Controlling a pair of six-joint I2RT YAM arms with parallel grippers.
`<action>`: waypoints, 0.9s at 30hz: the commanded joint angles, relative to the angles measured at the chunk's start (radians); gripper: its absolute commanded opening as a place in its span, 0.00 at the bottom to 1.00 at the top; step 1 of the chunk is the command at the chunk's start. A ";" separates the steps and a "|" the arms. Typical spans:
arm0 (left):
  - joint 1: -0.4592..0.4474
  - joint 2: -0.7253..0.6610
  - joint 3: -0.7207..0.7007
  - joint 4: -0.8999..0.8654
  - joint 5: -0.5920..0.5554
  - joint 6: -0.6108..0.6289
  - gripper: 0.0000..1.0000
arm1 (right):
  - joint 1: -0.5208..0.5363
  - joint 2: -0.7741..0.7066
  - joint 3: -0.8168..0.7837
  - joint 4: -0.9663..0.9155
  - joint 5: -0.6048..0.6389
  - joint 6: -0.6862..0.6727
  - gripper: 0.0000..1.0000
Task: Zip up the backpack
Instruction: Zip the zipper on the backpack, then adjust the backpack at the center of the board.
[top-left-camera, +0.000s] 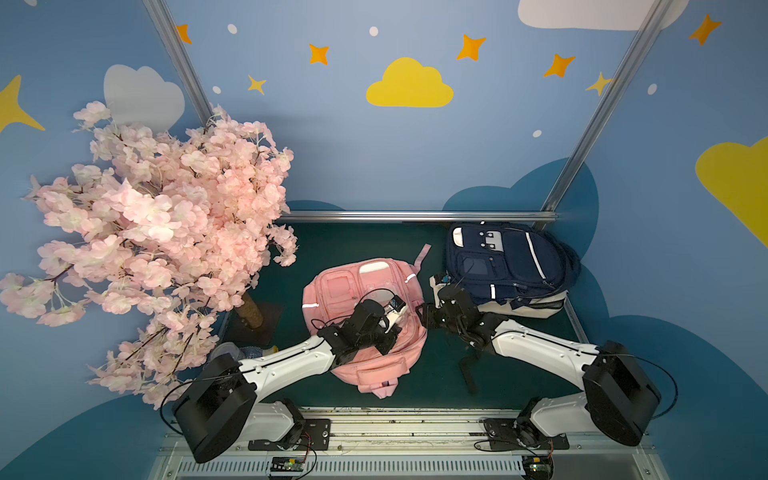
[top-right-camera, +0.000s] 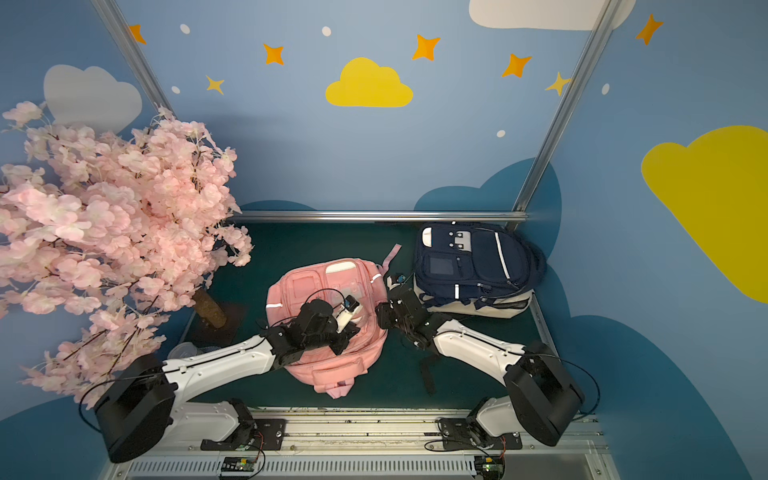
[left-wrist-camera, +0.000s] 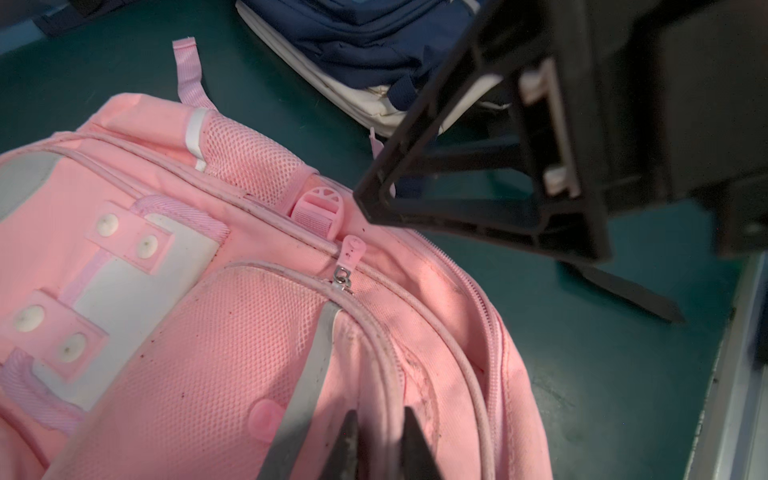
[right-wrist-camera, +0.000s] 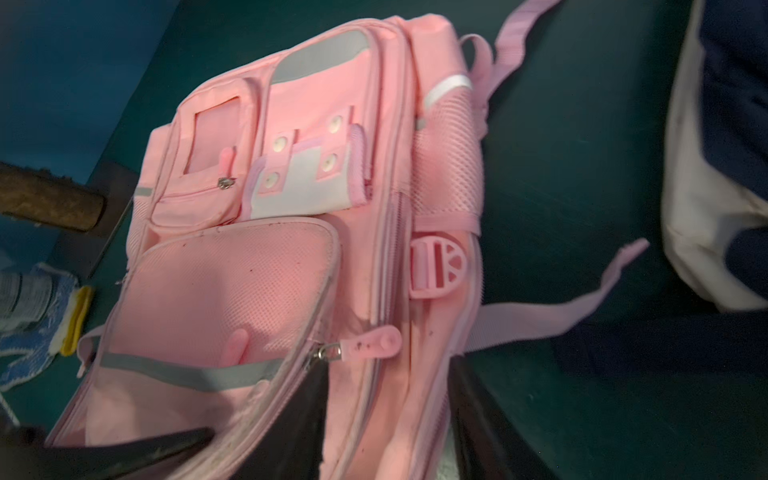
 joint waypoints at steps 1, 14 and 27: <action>0.003 0.029 0.059 -0.054 -0.053 -0.041 0.43 | -0.001 -0.058 -0.032 -0.105 0.063 0.060 0.61; 0.310 -0.096 0.080 -0.457 -0.315 -0.467 0.80 | 0.004 0.011 -0.031 -0.156 -0.190 0.214 0.69; 0.552 0.108 0.127 -0.423 -0.200 -0.539 0.71 | 0.041 0.092 -0.034 -0.087 -0.248 0.257 0.68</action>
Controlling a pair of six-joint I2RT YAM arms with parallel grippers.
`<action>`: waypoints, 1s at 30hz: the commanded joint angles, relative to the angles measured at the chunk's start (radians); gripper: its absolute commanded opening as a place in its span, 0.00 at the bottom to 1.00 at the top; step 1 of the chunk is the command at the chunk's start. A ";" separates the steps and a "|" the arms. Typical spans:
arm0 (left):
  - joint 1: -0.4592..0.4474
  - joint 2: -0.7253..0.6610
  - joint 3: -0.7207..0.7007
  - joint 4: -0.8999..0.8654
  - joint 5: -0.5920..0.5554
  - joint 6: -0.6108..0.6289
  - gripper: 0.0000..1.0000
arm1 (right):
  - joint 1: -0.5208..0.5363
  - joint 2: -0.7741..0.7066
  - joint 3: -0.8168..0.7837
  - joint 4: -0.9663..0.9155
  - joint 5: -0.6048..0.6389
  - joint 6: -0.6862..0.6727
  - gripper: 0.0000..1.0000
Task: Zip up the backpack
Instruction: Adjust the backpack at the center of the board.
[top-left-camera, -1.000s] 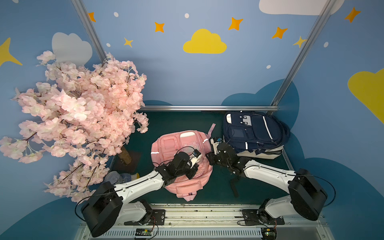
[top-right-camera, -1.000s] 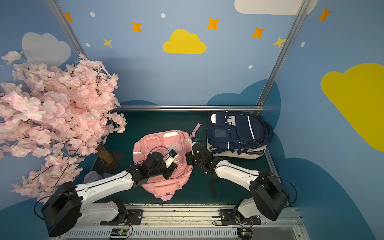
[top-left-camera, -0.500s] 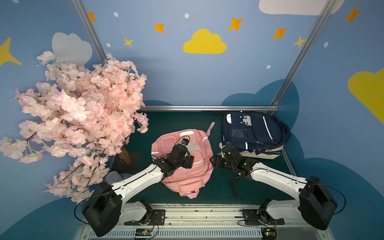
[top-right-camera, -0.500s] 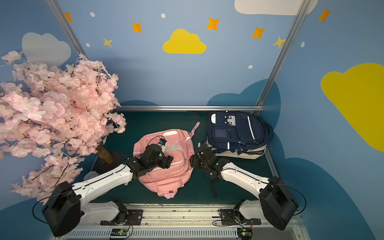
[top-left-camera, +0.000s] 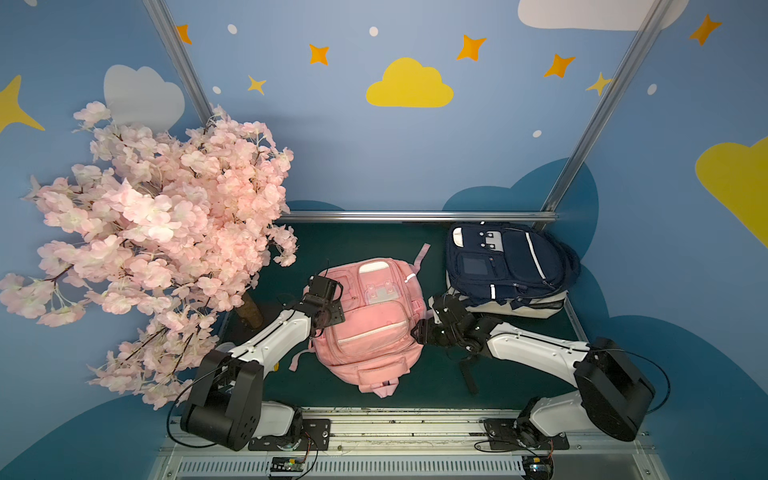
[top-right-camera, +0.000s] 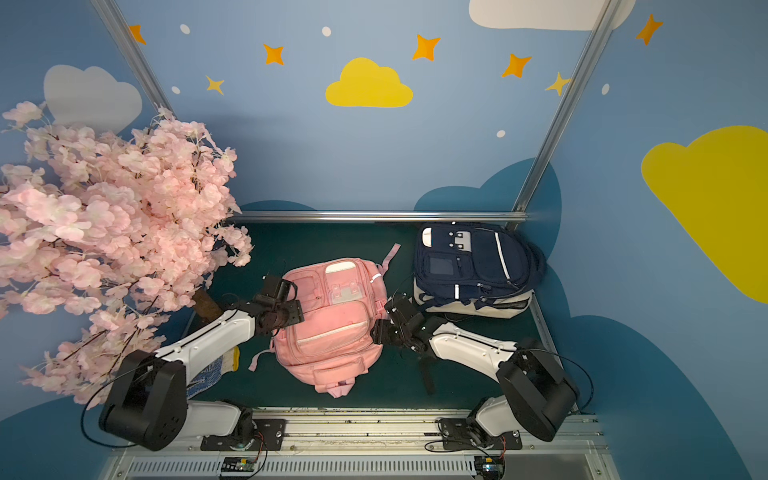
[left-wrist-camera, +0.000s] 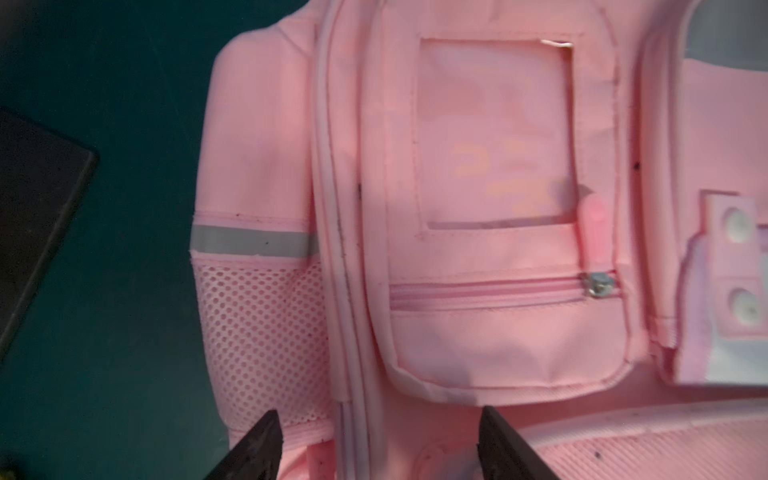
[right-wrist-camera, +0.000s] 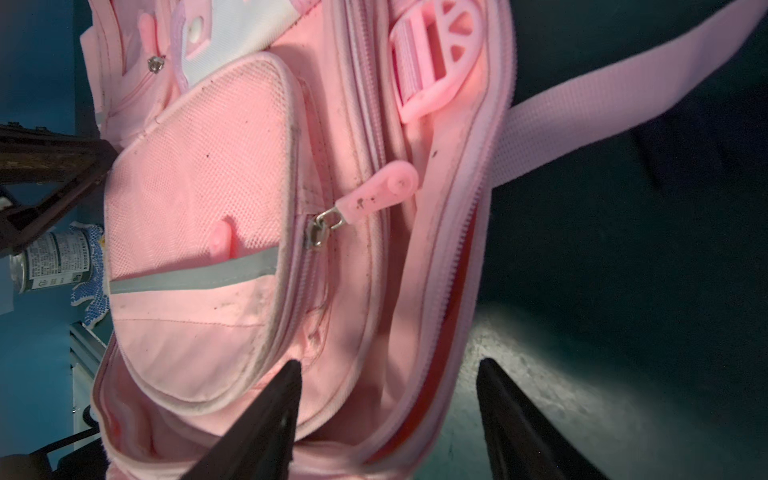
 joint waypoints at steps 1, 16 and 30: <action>0.031 0.061 0.034 0.024 0.060 -0.023 0.69 | 0.006 0.037 0.000 0.028 -0.031 0.015 0.68; -0.019 0.053 0.019 0.053 0.234 -0.049 0.13 | -0.116 0.065 0.190 -0.114 -0.023 -0.130 0.00; -0.347 -0.398 -0.133 0.051 0.050 -0.293 0.03 | -0.281 -0.049 0.417 -0.184 0.182 -0.346 0.00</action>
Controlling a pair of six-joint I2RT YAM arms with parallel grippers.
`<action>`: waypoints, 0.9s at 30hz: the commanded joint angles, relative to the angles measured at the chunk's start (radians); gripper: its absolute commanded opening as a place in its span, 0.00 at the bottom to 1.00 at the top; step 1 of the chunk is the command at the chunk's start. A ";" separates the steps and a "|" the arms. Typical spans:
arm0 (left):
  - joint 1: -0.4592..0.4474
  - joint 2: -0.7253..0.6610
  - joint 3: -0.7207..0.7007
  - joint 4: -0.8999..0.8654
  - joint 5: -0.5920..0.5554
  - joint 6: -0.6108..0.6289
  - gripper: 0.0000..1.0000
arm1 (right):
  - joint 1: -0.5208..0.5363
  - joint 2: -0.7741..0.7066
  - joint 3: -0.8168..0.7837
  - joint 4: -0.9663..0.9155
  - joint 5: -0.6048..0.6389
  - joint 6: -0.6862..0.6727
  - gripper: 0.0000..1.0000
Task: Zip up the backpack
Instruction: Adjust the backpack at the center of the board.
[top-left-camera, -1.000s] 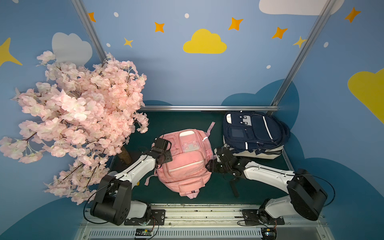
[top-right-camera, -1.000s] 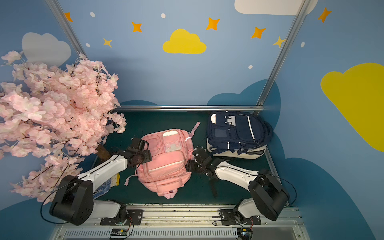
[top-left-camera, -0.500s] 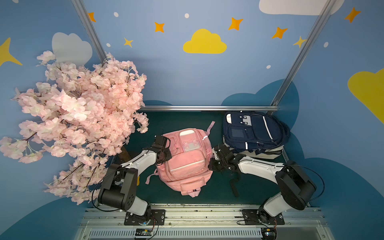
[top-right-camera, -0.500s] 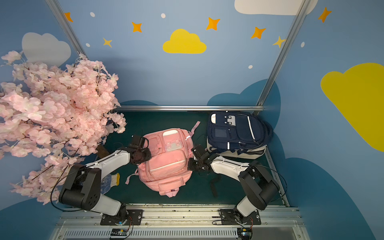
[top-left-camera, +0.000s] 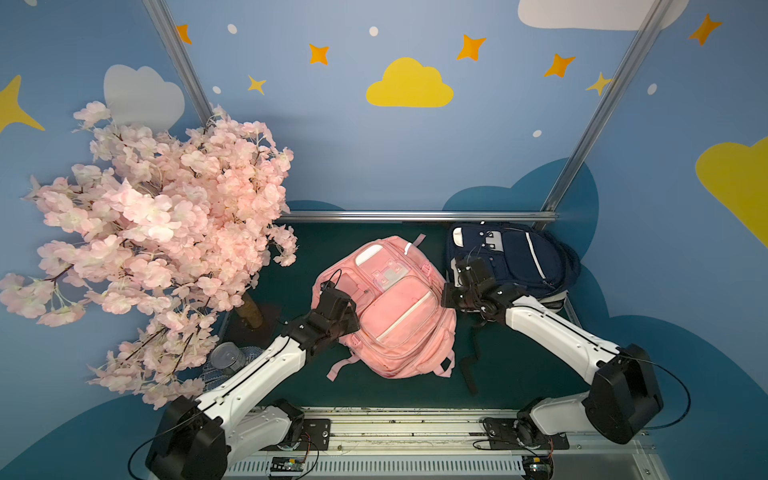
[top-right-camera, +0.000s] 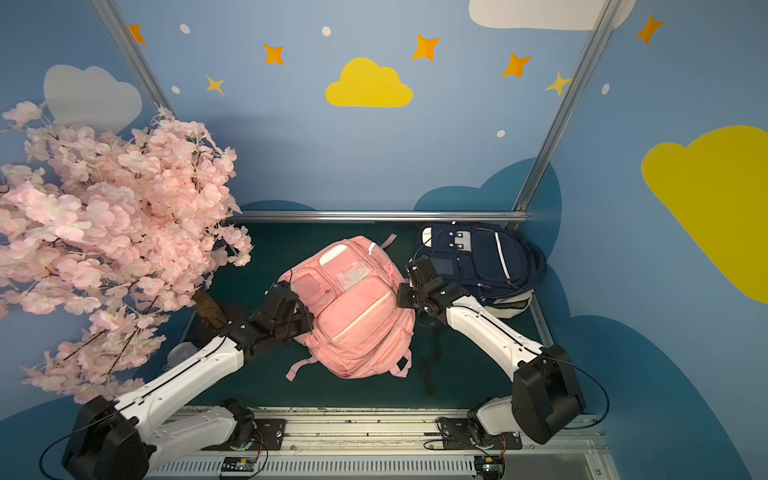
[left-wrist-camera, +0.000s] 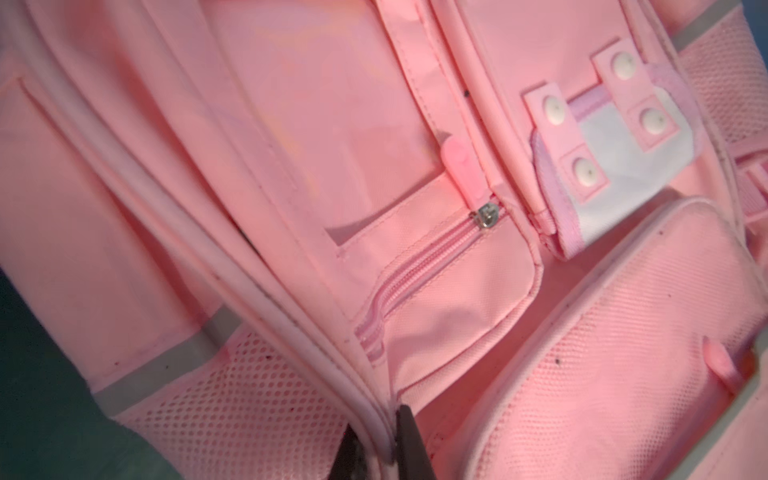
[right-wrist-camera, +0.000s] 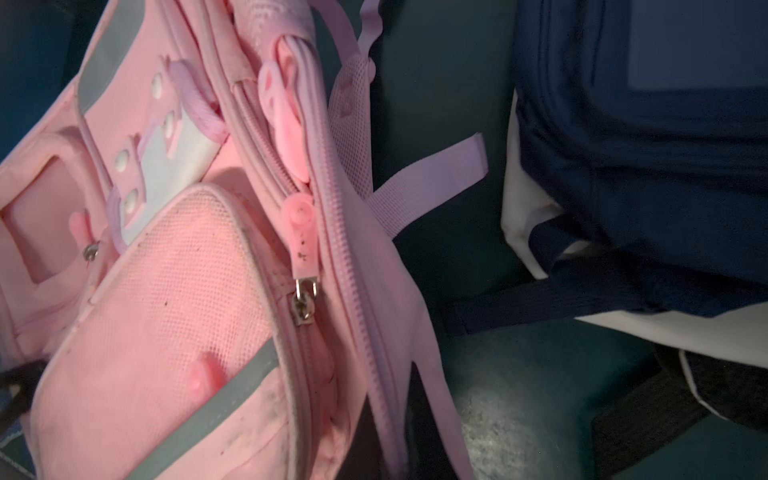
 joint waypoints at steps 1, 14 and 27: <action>-0.066 -0.059 -0.044 0.015 -0.009 -0.066 0.03 | -0.037 0.005 0.116 0.090 0.037 -0.076 0.00; -0.218 0.045 -0.120 0.146 0.018 -0.218 0.28 | -0.103 0.272 0.292 0.054 0.060 -0.127 0.21; 0.037 -0.081 -0.172 0.085 0.124 -0.106 0.64 | 0.078 -0.030 0.100 -0.075 -0.030 -0.029 0.68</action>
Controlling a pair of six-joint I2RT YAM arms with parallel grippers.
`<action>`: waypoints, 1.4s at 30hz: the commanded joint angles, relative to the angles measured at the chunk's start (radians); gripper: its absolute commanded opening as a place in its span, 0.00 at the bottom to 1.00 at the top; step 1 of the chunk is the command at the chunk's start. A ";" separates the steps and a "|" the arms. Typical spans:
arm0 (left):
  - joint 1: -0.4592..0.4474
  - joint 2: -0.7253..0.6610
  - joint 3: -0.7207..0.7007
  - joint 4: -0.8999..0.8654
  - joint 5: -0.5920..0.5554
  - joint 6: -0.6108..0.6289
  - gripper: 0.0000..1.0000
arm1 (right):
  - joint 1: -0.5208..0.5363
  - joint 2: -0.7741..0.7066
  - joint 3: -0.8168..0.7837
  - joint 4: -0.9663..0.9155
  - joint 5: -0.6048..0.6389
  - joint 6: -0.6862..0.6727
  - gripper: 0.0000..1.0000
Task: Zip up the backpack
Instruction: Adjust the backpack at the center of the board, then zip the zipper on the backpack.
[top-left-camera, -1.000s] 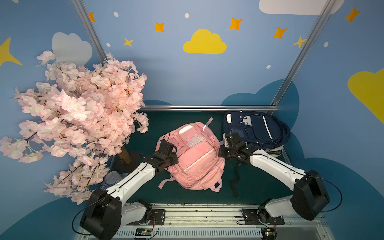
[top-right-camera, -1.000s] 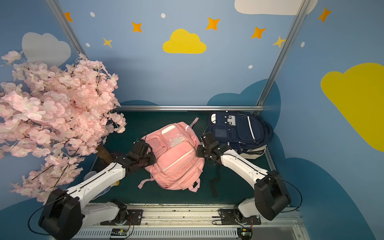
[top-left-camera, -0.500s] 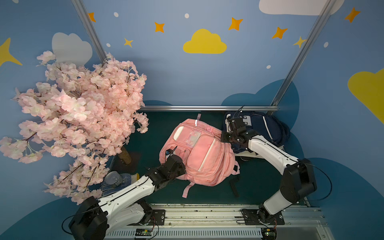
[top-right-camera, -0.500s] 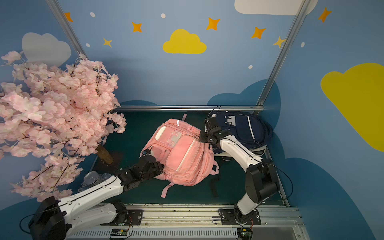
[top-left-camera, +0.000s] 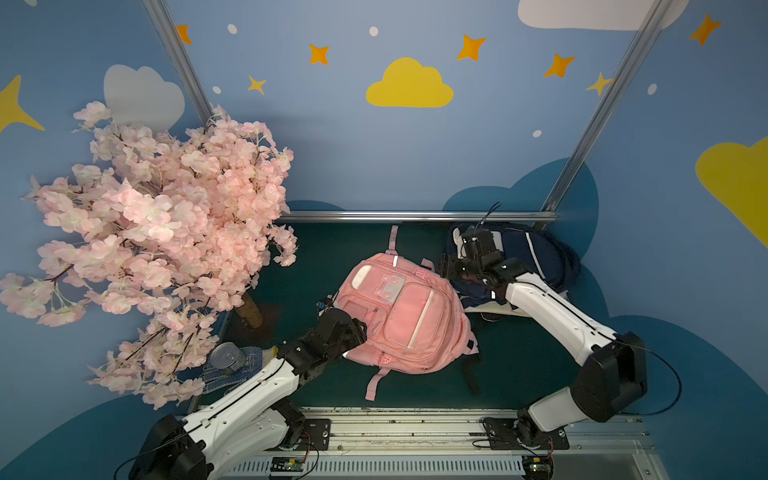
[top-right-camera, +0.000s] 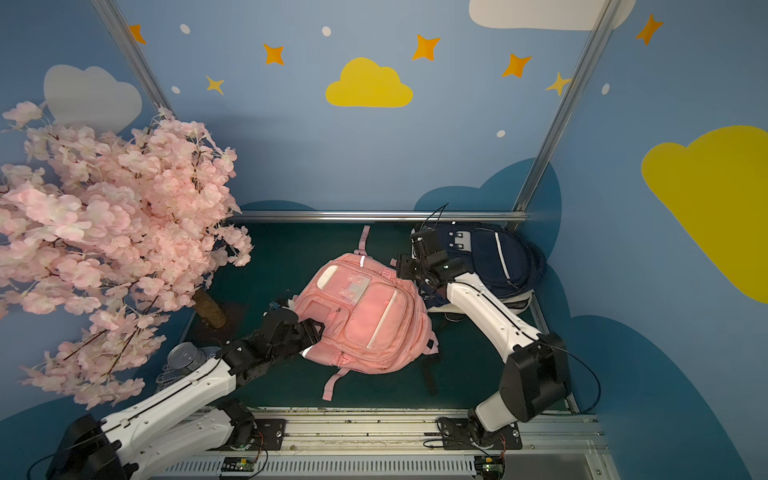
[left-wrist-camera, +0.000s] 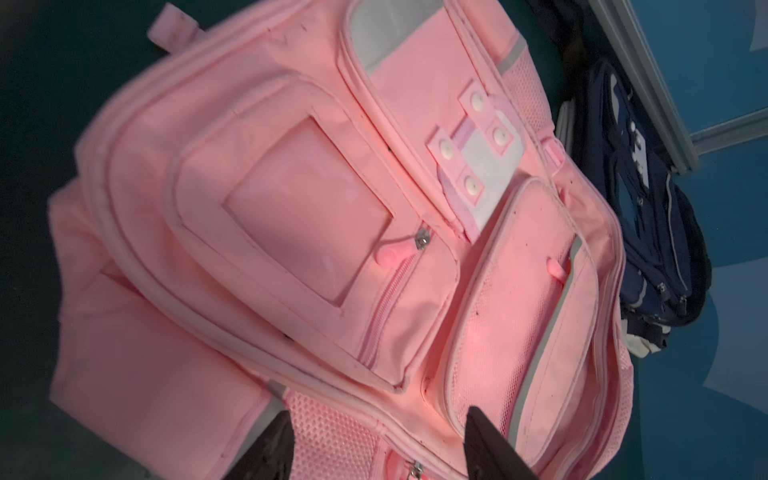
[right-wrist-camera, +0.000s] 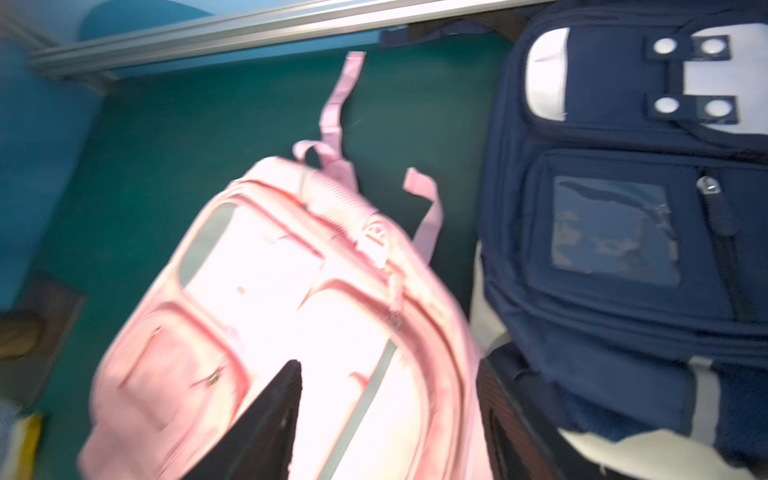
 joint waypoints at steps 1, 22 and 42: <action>0.079 0.038 -0.013 0.007 0.126 0.074 0.63 | 0.123 -0.101 -0.126 -0.026 -0.038 0.111 0.68; 0.086 0.364 0.026 0.220 0.246 0.009 0.33 | 0.570 0.163 -0.175 0.101 -0.075 0.618 0.48; 0.025 0.384 0.063 0.226 0.212 0.002 0.14 | 0.542 0.303 -0.139 0.050 -0.166 0.690 0.39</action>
